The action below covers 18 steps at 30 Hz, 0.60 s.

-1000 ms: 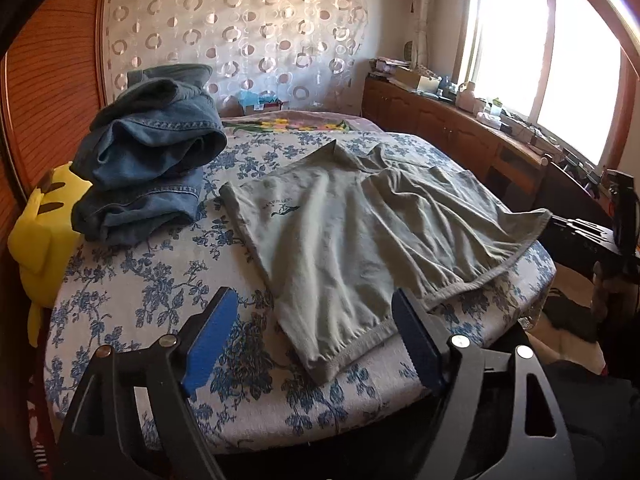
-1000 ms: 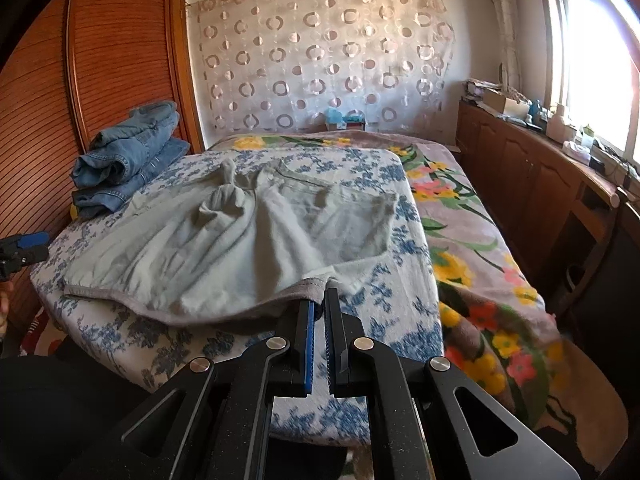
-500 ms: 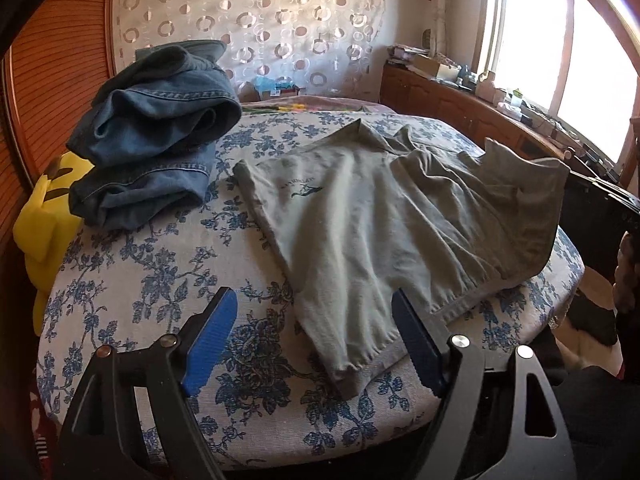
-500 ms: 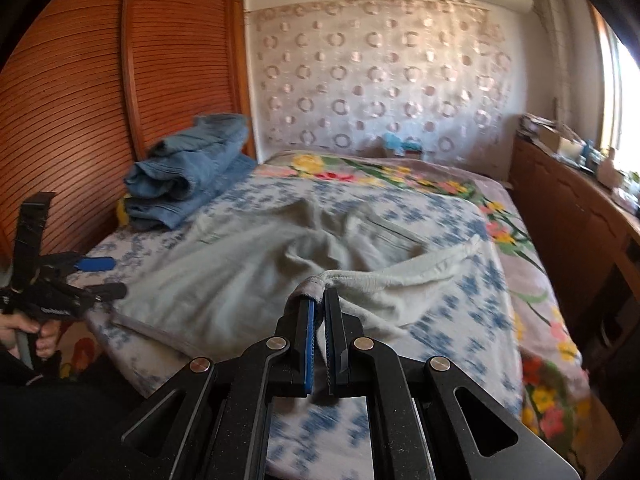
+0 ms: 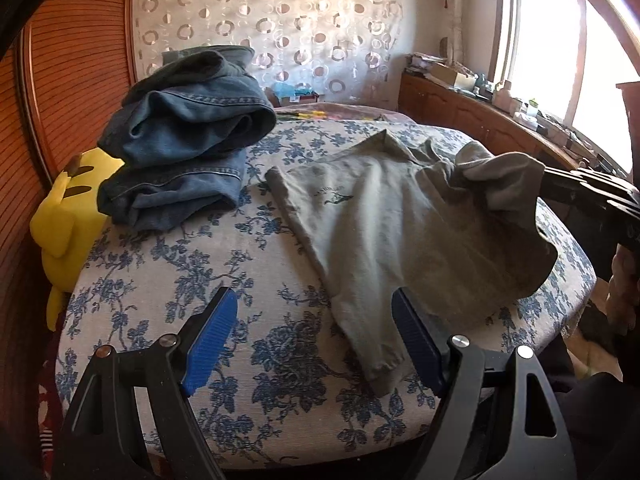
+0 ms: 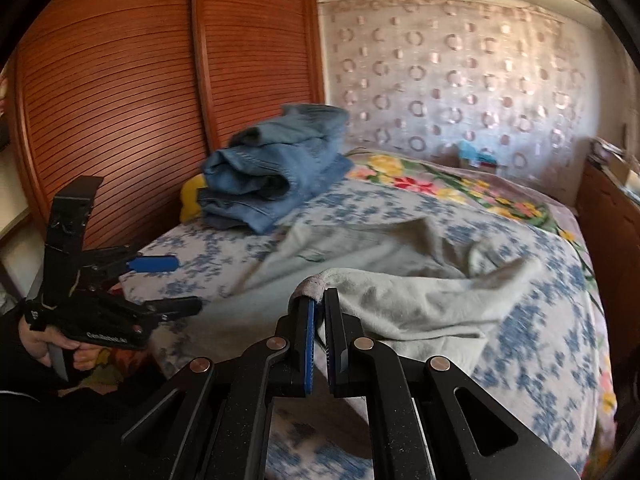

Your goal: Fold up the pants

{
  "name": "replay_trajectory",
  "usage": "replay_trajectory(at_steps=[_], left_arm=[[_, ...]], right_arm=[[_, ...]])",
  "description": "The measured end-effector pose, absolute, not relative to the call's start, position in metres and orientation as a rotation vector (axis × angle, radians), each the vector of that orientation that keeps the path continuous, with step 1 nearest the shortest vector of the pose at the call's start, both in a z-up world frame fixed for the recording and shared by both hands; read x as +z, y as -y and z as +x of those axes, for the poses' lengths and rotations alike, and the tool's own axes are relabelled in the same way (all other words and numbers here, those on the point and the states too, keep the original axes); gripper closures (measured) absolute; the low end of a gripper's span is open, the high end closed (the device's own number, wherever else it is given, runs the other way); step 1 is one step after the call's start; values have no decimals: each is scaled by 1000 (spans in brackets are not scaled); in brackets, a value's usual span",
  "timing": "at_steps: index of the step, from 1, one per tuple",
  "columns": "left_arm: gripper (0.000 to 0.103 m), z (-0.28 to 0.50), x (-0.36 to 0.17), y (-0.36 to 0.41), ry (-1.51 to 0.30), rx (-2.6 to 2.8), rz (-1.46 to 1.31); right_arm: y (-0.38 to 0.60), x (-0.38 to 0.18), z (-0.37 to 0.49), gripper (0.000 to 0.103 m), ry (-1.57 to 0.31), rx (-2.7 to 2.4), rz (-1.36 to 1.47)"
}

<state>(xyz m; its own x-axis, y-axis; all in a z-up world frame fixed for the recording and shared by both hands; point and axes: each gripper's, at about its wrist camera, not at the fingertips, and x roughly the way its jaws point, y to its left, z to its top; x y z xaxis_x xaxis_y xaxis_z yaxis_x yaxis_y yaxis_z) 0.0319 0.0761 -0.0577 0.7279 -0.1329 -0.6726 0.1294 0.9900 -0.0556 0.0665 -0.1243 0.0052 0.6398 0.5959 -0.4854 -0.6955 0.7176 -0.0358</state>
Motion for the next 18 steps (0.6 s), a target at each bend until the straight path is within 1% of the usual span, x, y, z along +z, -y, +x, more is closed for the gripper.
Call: replay_trajectory(at_steps=[9,15,16,18], left_arm=[[23,30,-56,-89,-736,-103,-13],[23,30,-59,-91,-740,-99,-13],[23,30,-59,-91,-742,-100,-12],[23,30,-60,-89,-744,-103,-9]], right_arm=[[99,4,73,99,-479,847,-237],[95,-12,84,98,-557,863,-243],[96,-16,87,97,-570,855,-250],[100,-19,90,85,-584,833,-255]])
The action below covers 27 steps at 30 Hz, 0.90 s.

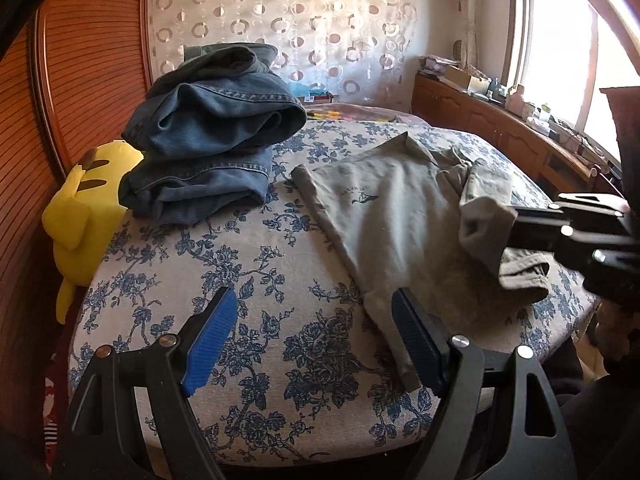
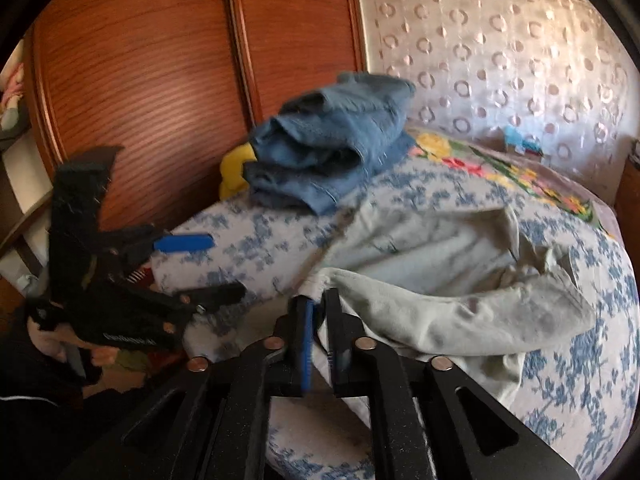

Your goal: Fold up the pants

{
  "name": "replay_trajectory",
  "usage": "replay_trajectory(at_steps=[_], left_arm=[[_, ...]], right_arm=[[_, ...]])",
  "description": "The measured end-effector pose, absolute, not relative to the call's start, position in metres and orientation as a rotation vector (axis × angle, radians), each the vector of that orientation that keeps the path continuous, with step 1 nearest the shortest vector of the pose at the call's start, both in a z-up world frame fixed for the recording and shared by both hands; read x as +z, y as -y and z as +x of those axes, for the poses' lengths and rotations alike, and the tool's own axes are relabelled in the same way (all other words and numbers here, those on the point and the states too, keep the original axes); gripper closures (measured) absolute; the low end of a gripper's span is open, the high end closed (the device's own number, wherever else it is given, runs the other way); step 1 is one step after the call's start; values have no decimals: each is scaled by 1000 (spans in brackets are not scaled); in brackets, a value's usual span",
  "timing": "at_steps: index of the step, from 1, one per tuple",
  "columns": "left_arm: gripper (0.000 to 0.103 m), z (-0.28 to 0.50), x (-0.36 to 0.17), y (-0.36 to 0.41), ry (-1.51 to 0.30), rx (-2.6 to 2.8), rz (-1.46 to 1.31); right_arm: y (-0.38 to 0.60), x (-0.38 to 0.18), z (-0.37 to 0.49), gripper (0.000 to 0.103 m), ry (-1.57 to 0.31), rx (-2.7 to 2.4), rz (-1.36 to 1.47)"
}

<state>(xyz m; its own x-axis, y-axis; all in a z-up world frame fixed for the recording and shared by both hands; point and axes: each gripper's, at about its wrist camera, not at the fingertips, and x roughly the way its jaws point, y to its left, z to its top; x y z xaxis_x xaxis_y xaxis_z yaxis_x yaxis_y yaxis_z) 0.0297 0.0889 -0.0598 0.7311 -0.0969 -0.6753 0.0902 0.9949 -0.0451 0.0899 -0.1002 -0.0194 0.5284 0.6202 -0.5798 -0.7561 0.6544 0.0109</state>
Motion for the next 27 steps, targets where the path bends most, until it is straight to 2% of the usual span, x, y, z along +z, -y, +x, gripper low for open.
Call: replay_trajectory(at_steps=[6,17,27], left_arm=[[23,34,-61,-78,-750,-125,10],[23,42,-51,-51,-729,-187,42],[23,44,-46,-36,-718,-218,66]], right_arm=[[118,-20,92,63,-590,796,-227],[154,-14,77,50,-612,723,-231],[185,-28,73,49,-700,659,-258]])
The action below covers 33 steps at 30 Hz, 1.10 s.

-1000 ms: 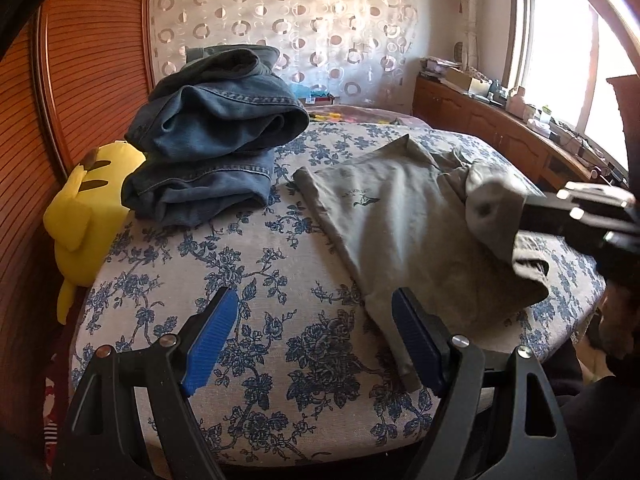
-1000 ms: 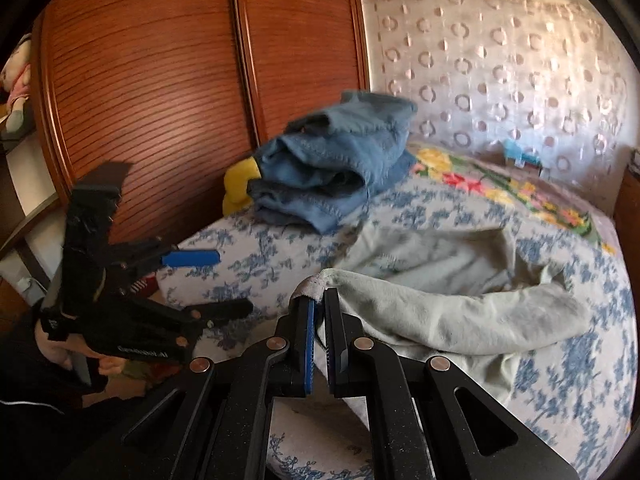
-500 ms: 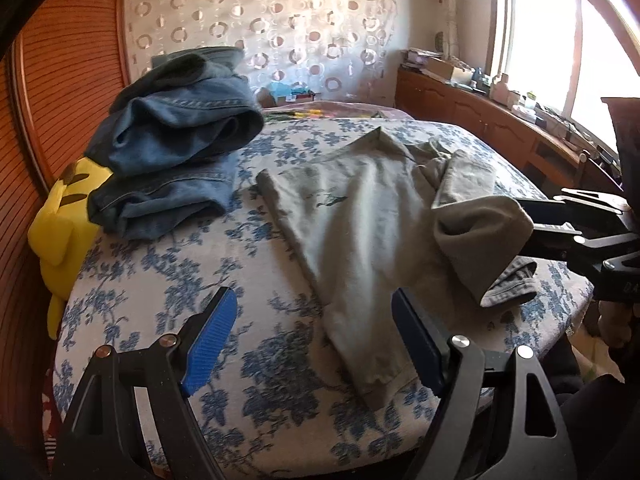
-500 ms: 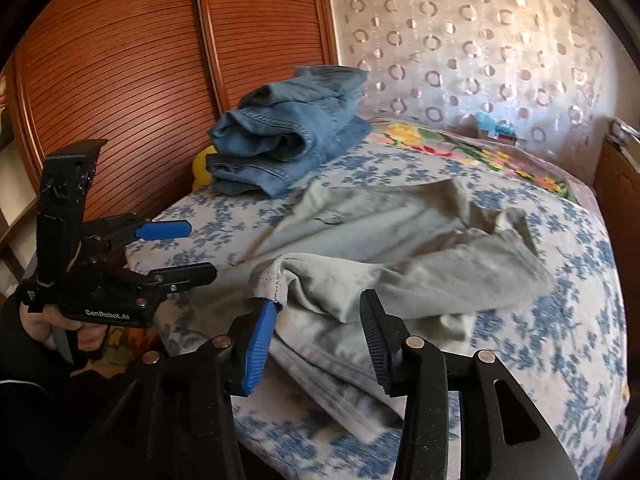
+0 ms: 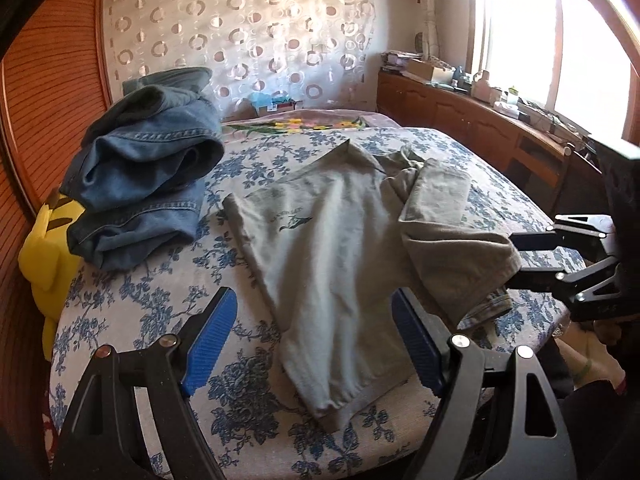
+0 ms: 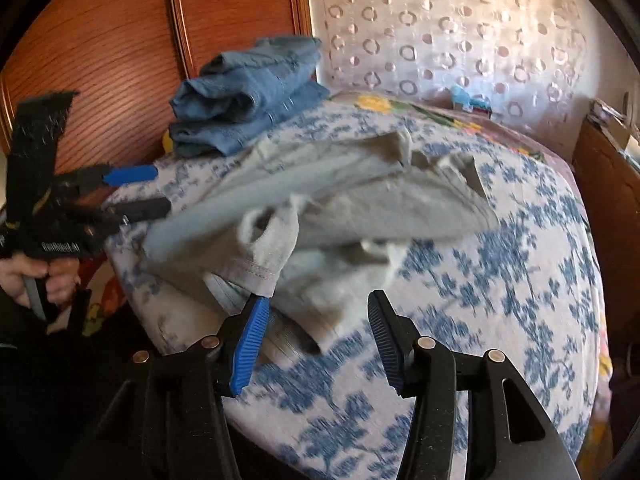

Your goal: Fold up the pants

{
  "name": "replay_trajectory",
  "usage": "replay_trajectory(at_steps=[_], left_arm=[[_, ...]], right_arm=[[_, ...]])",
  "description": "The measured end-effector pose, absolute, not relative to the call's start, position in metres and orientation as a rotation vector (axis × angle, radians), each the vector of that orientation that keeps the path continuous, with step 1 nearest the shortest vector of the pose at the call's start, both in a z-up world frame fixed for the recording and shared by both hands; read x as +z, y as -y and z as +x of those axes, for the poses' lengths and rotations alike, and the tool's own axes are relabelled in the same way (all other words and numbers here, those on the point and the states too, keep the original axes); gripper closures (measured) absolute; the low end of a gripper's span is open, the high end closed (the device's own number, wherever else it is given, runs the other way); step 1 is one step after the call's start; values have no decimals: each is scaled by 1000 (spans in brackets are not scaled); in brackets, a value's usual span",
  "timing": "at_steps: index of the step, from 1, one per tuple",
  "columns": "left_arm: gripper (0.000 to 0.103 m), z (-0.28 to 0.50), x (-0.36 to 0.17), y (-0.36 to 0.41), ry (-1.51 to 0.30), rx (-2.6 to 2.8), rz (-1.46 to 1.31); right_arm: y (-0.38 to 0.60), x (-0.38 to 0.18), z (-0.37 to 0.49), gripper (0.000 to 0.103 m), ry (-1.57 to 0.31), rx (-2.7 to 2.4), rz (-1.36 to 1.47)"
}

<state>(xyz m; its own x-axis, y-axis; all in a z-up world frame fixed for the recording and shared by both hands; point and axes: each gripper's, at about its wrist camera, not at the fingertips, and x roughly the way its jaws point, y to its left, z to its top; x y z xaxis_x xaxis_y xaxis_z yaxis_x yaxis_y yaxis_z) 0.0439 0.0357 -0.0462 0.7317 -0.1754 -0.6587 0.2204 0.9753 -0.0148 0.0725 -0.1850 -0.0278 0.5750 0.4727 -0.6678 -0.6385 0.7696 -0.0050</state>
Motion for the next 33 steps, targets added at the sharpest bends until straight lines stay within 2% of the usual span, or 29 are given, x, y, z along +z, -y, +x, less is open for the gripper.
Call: replay_trajectory(at_steps=[5,15,26,33], left_arm=[[23,47,-39,-20,-703,-252,92],[23,48,-35,16,-695,-339,139],[23,40,-36,8,-704,-344,118],[23,40,-49,-3,-735,-324,106]], right_arm=[[206,-28,68,49,-723,641,-236],[254,-17,82,49,-647,464,-117],[218,-38,122,50,-636,438,-122],[207,-45,128,57,-629,438,-156]])
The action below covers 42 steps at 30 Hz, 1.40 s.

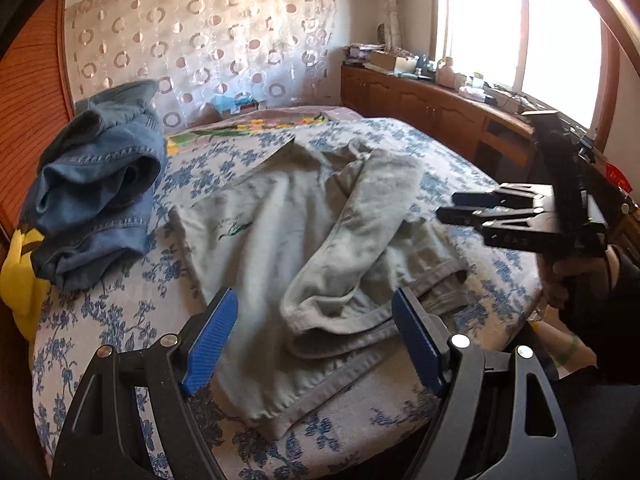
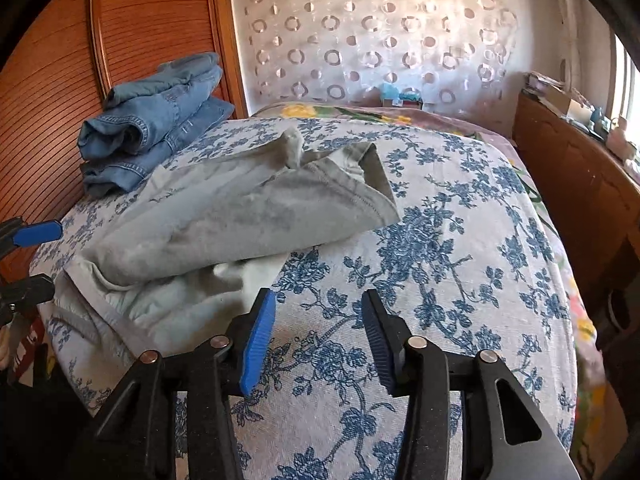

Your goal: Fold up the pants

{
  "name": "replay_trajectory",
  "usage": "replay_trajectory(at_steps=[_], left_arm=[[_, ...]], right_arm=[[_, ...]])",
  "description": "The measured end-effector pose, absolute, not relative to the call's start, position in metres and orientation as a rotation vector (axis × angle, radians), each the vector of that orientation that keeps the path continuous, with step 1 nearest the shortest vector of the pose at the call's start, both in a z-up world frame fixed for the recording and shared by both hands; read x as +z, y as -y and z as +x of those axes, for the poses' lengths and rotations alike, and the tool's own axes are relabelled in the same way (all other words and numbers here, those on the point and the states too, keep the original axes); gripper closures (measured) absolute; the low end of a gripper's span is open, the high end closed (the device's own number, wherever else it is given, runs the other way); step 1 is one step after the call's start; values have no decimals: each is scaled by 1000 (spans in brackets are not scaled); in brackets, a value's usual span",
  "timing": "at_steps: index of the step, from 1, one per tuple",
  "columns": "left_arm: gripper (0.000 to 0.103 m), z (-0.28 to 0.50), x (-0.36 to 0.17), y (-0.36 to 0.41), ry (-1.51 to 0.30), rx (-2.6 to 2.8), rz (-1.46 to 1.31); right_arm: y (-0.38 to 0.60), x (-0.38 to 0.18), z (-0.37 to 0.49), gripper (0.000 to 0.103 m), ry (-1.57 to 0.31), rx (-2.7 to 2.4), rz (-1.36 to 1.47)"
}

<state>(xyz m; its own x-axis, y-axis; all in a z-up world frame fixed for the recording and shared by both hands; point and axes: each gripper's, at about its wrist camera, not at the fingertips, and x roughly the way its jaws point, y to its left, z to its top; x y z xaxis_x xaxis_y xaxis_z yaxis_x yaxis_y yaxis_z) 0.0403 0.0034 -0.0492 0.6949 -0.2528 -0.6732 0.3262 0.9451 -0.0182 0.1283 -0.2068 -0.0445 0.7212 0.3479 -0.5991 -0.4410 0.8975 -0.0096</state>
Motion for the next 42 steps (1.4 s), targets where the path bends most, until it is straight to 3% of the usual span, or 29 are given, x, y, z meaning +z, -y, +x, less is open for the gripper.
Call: replay_trajectory(at_steps=[5,10,14,19,21,29,38,42], left_arm=[[30,47,-62,-19,-772,-309,62],[54,52,-72,-22,-812,-344,18],[65,50,-74,-14,-812,-366,34],[89,46,-71,-10,-798,-377,46],[93,41,-60,-13,-768,-375,27],[93,15,-22,-32,-682,-368,-2],[93,24,-69,-55,-814,-281,-25],[83,28,-77,-56,-842,-274,-41]], right_arm=[[203,-44,125,57,-613,423,-184],[200,-47,124,57,-608,422,-192],[205,-45,126,57,-611,417,-173],[213,-43,134,57,-627,404,-156],[214,-44,135,57,-630,401,-158],[216,-48,140,57,-647,397,-145],[217,-46,133,57,-627,404,-155],[215,-43,117,60,-625,466,-133]])
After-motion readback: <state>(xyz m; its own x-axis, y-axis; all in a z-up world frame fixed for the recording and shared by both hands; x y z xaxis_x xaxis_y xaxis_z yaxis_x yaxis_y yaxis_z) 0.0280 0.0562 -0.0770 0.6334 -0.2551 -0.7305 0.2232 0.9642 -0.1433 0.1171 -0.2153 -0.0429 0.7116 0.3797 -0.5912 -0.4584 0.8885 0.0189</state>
